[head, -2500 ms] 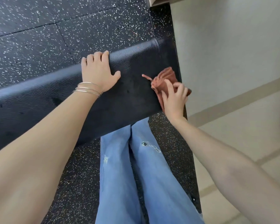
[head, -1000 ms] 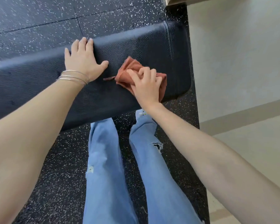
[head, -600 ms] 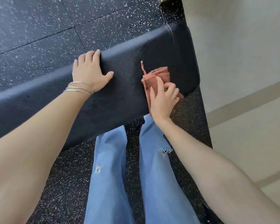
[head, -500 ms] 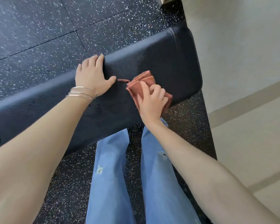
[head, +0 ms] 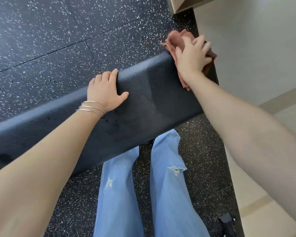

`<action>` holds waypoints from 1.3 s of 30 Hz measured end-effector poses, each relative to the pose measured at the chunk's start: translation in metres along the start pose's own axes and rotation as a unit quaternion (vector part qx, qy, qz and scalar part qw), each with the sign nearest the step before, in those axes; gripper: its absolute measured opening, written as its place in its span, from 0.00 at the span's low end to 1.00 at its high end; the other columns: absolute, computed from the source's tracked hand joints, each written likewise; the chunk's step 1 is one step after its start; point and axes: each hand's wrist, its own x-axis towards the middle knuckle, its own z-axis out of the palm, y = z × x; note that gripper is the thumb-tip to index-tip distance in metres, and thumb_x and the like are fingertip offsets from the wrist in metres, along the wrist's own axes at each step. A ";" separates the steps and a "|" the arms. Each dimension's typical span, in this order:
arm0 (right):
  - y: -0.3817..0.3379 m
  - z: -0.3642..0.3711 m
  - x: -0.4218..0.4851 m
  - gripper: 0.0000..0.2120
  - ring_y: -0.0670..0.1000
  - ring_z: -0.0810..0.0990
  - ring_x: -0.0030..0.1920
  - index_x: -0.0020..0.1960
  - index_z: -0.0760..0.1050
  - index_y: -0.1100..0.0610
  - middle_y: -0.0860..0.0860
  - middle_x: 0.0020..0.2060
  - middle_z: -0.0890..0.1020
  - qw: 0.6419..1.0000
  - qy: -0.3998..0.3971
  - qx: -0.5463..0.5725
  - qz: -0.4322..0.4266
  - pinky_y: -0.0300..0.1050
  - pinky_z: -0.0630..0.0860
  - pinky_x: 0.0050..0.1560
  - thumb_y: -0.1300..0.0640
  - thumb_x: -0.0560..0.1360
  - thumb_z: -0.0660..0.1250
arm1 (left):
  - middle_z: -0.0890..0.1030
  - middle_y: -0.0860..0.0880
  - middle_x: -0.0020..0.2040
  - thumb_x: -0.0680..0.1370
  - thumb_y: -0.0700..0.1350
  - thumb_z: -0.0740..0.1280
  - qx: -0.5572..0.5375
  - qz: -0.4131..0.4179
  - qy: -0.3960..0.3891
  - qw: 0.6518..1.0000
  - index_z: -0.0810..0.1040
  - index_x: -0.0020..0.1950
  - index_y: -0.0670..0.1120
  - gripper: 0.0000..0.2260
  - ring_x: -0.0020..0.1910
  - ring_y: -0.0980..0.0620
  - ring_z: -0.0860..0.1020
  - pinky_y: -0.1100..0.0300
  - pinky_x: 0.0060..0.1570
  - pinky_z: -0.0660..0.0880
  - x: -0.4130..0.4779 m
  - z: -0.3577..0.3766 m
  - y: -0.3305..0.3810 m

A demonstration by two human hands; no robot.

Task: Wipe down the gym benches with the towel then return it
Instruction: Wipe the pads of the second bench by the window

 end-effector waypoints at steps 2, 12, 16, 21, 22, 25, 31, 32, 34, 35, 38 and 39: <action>-0.021 0.007 -0.027 0.14 0.59 0.64 0.63 0.60 0.72 0.47 0.56 0.62 0.68 1.000 0.015 0.026 -0.001 0.61 0.69 0.55 0.45 0.77 0.60 | 0.67 0.42 0.72 0.74 0.59 0.64 -0.003 0.004 0.000 1.000 0.57 0.76 0.44 0.36 0.69 0.38 0.66 0.45 0.69 0.61 -0.001 0.001 -0.002; 0.004 0.016 -0.082 0.16 0.59 0.71 0.52 0.61 0.74 0.45 0.54 0.53 0.74 0.978 0.023 0.037 -0.205 0.50 0.68 0.40 0.43 0.74 0.62 | 0.66 0.41 0.72 0.74 0.59 0.65 0.013 -0.003 0.007 1.000 0.56 0.76 0.45 0.37 0.69 0.38 0.66 0.44 0.68 0.62 -0.018 0.002 -0.028; 0.048 0.028 -0.092 0.16 0.58 0.67 0.58 0.64 0.70 0.44 0.53 0.58 0.70 0.993 0.015 0.117 0.015 0.57 0.71 0.50 0.47 0.77 0.63 | 0.65 0.41 0.73 0.73 0.59 0.66 0.014 -0.010 0.030 0.999 0.57 0.76 0.44 0.37 0.70 0.37 0.64 0.43 0.71 0.59 -0.028 0.007 -0.032; 0.015 0.052 -0.166 0.17 0.58 0.68 0.54 0.63 0.71 0.45 0.54 0.54 0.71 0.989 0.035 0.125 0.068 0.56 0.71 0.44 0.49 0.75 0.65 | 0.64 0.41 0.74 0.74 0.59 0.65 0.000 -0.054 0.061 0.997 0.58 0.76 0.44 0.36 0.72 0.38 0.62 0.40 0.72 0.56 -0.039 0.014 -0.032; 0.007 0.058 -0.188 0.17 0.58 0.69 0.52 0.62 0.72 0.46 0.54 0.52 0.72 0.990 0.034 0.132 0.033 0.55 0.70 0.41 0.49 0.74 0.67 | 0.64 0.41 0.74 0.74 0.59 0.64 -0.005 -0.075 0.068 0.995 0.58 0.76 0.44 0.36 0.72 0.38 0.62 0.40 0.72 0.57 -0.042 0.015 -0.035; 0.007 0.072 -0.235 0.19 0.58 0.69 0.46 0.57 0.75 0.46 0.54 0.47 0.74 0.985 0.005 0.084 -0.147 0.49 0.64 0.36 0.51 0.68 0.73 | 0.64 0.41 0.74 0.74 0.58 0.65 -0.005 -0.112 0.075 0.991 0.59 0.75 0.43 0.35 0.72 0.39 0.61 0.40 0.72 0.56 -0.051 0.016 -0.046; 0.071 0.061 -0.196 0.16 0.61 0.70 0.51 0.59 0.75 0.45 0.55 0.52 0.73 0.980 -0.003 0.090 -0.175 0.56 0.71 0.42 0.50 0.71 0.69 | 0.62 0.37 0.73 0.73 0.57 0.67 0.014 -0.124 0.108 0.986 0.60 0.74 0.41 0.35 0.73 0.38 0.59 0.39 0.71 0.56 -0.087 0.032 -0.053; 0.082 0.059 -0.184 0.15 0.60 0.69 0.53 0.60 0.73 0.45 0.54 0.54 0.72 0.988 0.005 0.095 -0.124 0.57 0.72 0.45 0.50 0.74 0.67 | 0.61 0.37 0.74 0.73 0.56 0.67 0.002 -0.135 0.112 0.985 0.60 0.74 0.42 0.35 0.73 0.37 0.58 0.39 0.71 0.55 -0.093 0.035 -0.050; 0.093 0.063 -0.168 0.15 0.59 0.68 0.56 0.62 0.71 0.43 0.54 0.57 0.70 0.992 0.023 0.118 -0.027 0.59 0.73 0.49 0.49 0.77 0.64 | 0.59 0.37 0.75 0.74 0.56 0.67 -0.017 -0.150 0.116 0.982 0.59 0.75 0.42 0.35 0.75 0.38 0.56 0.39 0.72 0.53 -0.103 0.043 -0.041; 0.090 0.066 -0.166 0.15 0.58 0.67 0.56 0.63 0.70 0.43 0.54 0.58 0.69 0.991 0.030 0.131 0.014 0.59 0.74 0.50 0.48 0.77 0.64 | 0.58 0.38 0.75 0.74 0.56 0.66 -0.019 -0.148 0.120 0.982 0.58 0.75 0.42 0.35 0.75 0.38 0.56 0.40 0.73 0.53 -0.108 0.048 -0.035; 0.061 0.075 -0.188 0.16 0.58 0.66 0.57 0.66 0.68 0.43 0.54 0.60 0.67 0.975 0.034 0.186 0.115 0.56 0.71 0.52 0.49 0.79 0.62 | 0.58 0.39 0.75 0.74 0.56 0.66 -0.019 -0.138 0.121 0.983 0.58 0.75 0.43 0.35 0.75 0.38 0.55 0.40 0.73 0.52 -0.124 0.060 -0.019; 0.048 0.079 -0.206 0.17 0.58 0.66 0.57 0.67 0.68 0.44 0.55 0.60 0.67 0.971 0.025 0.204 0.124 0.55 0.70 0.51 0.49 0.78 0.62 | 0.58 0.39 0.76 0.74 0.56 0.66 -0.020 -0.137 0.117 0.983 0.58 0.75 0.43 0.35 0.75 0.38 0.55 0.40 0.73 0.52 -0.130 0.065 -0.014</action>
